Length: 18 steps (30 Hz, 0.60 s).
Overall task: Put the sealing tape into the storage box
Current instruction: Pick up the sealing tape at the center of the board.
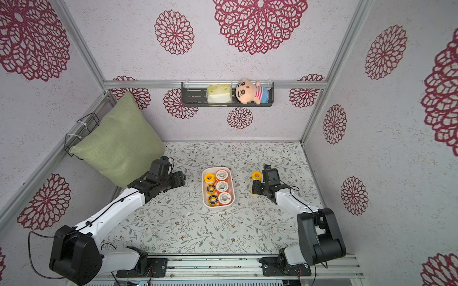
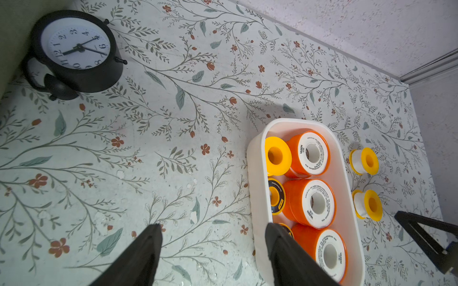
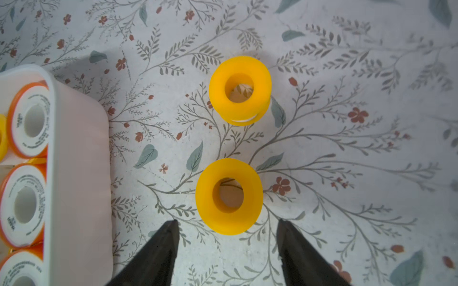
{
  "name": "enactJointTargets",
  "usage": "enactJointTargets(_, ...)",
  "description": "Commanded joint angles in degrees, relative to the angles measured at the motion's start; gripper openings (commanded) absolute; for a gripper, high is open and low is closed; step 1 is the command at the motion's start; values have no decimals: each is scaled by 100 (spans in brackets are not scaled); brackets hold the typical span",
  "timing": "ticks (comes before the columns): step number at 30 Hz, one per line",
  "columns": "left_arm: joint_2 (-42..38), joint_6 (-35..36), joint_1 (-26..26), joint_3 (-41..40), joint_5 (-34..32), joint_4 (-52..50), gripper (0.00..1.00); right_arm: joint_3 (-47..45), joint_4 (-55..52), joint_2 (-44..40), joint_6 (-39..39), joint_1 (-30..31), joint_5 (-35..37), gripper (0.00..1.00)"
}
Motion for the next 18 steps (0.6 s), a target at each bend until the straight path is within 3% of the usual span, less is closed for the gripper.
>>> enactJointTargets(1,34,-66,48,-11,121,258,74,232,-185,187,-265,-18,231,78)
enactJointTargets(7,193,-69,47,41,218,283,74,275,-45,340,-351,-16,142,88)
enactJointTargets(18,246,-44,52,80,228,289,73,652,-137,953,-392,37,123,85)
